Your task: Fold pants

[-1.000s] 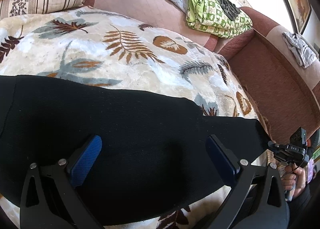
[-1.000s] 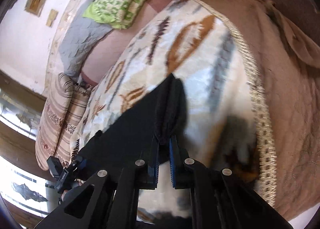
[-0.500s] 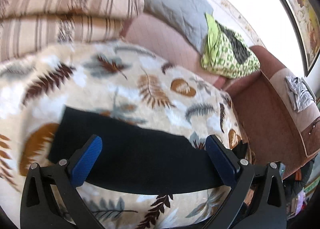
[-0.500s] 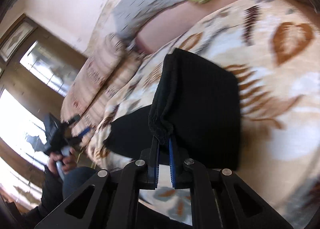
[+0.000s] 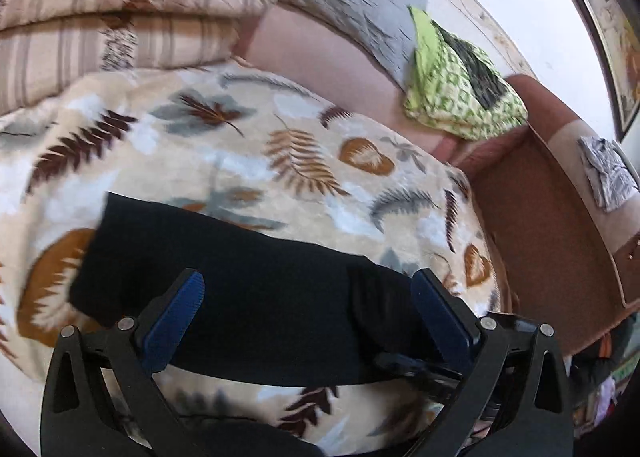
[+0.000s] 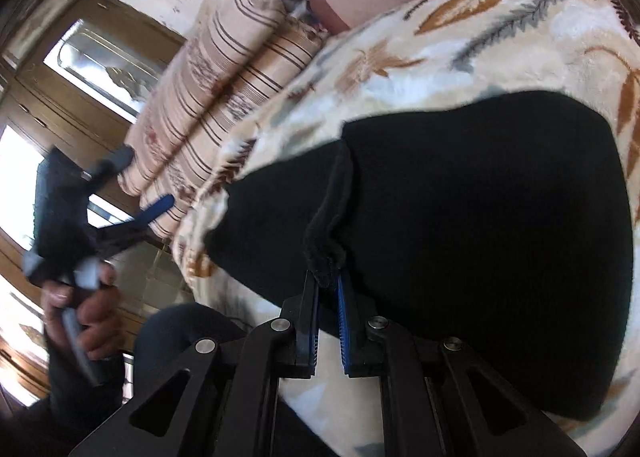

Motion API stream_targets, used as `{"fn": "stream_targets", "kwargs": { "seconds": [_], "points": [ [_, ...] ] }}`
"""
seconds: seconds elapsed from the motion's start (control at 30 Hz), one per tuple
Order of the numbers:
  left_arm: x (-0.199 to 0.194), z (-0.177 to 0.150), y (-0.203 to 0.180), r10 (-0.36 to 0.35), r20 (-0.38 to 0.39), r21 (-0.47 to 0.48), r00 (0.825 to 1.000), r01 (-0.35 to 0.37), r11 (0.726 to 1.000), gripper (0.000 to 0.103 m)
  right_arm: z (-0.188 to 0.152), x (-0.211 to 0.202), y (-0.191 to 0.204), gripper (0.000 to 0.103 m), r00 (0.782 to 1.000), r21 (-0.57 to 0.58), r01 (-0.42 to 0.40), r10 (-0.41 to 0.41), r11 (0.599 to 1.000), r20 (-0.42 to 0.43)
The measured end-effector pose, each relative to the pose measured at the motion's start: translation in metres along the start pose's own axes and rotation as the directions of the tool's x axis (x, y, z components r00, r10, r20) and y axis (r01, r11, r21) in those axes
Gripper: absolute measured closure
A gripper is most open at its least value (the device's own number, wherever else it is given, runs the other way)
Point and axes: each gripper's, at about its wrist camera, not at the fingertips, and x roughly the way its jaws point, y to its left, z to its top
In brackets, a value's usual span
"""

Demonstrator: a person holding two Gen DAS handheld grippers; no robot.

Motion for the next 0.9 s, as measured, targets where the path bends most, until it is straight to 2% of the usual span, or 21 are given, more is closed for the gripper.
{"fn": "stream_targets", "kwargs": {
  "seconds": [0.07, 0.13, 0.23, 0.33, 0.37, 0.4, 0.43, 0.47, 0.5, 0.53, 0.57, 0.6, 0.63, 0.67, 0.7, 0.73, 0.77, 0.83, 0.9],
  "points": [
    [-0.003, 0.002, -0.003, -0.075, -0.019, -0.043, 0.997, 0.074, 0.996, 0.0, -0.001, 0.003, 0.003, 0.095, 1.0, -0.03, 0.017, -0.017, 0.999, 0.0],
    [-0.011, 0.005, -0.005, -0.18, -0.039, -0.122, 0.983, 0.174, 0.977, 0.0, -0.004, 0.002, 0.001, 0.095, 1.0, -0.032, 0.008, -0.008, 0.999, 0.004],
    [-0.024, 0.008, -0.011, -0.26, -0.023, -0.193, 0.965, 0.251, 0.949, 0.0, -0.009, -0.001, 0.001, 0.093, 0.999, -0.038, -0.01, 0.011, 0.999, 0.033],
    [-0.018, 0.008, -0.01, -0.387, 0.035, -0.274, 0.921, 0.381, 0.883, 0.0, -0.013, -0.008, 0.009, 0.086, 0.998, -0.054, -0.045, 0.048, 0.998, 0.041],
    [-0.008, 0.007, -0.007, -0.396, 0.04, -0.284, 0.917, 0.391, 0.876, 0.0, -0.016, -0.016, 0.011, 0.086, 0.996, -0.056, -0.077, 0.08, 0.995, 0.046],
    [0.001, 0.006, -0.005, -0.379, 0.036, -0.279, 0.925, 0.373, 0.885, 0.0, -0.02, -0.028, 0.015, 0.086, 0.993, -0.067, -0.098, 0.102, 0.993, 0.066],
    [0.014, 0.002, -0.004, -0.329, 0.017, -0.264, 0.944, 0.322, 0.909, 0.0, -0.025, -0.044, 0.019, 0.086, 0.991, -0.087, -0.084, 0.092, 0.993, 0.098],
    [0.025, -0.003, -0.004, -0.3, -0.003, -0.244, 0.954, 0.29, 0.925, 0.0, -0.03, -0.059, 0.022, 0.086, 0.99, -0.102, -0.049, 0.062, 0.994, 0.129],
    [0.034, -0.007, -0.005, -0.296, -0.021, -0.23, 0.955, 0.283, 0.931, 0.0, -0.035, -0.074, 0.021, 0.084, 0.985, -0.104, 0.004, 0.014, 0.995, 0.17],
    [0.044, -0.013, -0.007, -0.318, -0.041, -0.222, 0.947, 0.301, 0.927, 0.0, -0.04, -0.089, 0.019, 0.079, 0.973, -0.094, 0.096, -0.074, 0.991, 0.217],
    [0.053, -0.019, -0.012, -0.371, -0.057, -0.219, 0.927, 0.351, 0.91, 0.0, -0.043, -0.098, 0.015, 0.076, 0.957, -0.074, 0.176, -0.153, 0.982, 0.245],
    [0.059, -0.023, -0.021, -0.434, -0.062, -0.202, 0.899, 0.415, 0.887, 0.0, -0.046, -0.109, 0.008, 0.075, 0.927, -0.008, 0.267, -0.255, 0.964, 0.276],
    [0.063, -0.025, -0.029, -0.474, -0.068, -0.18, 0.878, 0.456, 0.871, 0.0, -0.048, -0.116, 0.001, 0.075, 0.902, 0.047, 0.315, -0.314, 0.948, 0.297],
    [0.07, -0.027, -0.045, -0.525, -0.086, -0.14, 0.847, 0.511, 0.848, 0.0, -0.049, -0.119, -0.001, 0.075, 0.878, 0.059, 0.367, -0.366, 0.929, 0.308],
    [0.075, -0.026, -0.055, -0.554, -0.098, -0.125, 0.827, 0.542, 0.831, 0.0, -0.049, -0.118, 0.0, 0.075, 0.842, 0.047, 0.447, -0.438, 0.893, 0.316],
    [0.083, -0.024, -0.067, -0.591, -0.115, -0.117, 0.799, 0.579, 0.807, 0.0, -0.05, -0.113, 0.003, 0.08, 0.807, 0.017, 0.521, -0.498, 0.854, 0.317],
    [0.092, -0.02, -0.077, -0.613, -0.124, -0.107, 0.781, 0.603, 0.79, 0.0, -0.05, -0.108, 0.005, 0.092, 0.806, -0.016, 0.533, -0.502, 0.846, 0.314],
    [0.108, -0.011, -0.084, -0.592, -0.122, -0.09, 0.796, 0.586, 0.806, 0.002, -0.047, -0.1, 0.003, 0.102, 0.826, -0.04, 0.506, -0.471, 0.861, 0.309],
    [0.135, -0.01, -0.079, -0.534, -0.144, -0.127, 0.833, 0.519, 0.845, 0.008, -0.045, -0.095, -0.003, 0.102, 0.839, -0.042, 0.474, -0.436, 0.88, 0.326]
  ]
}}
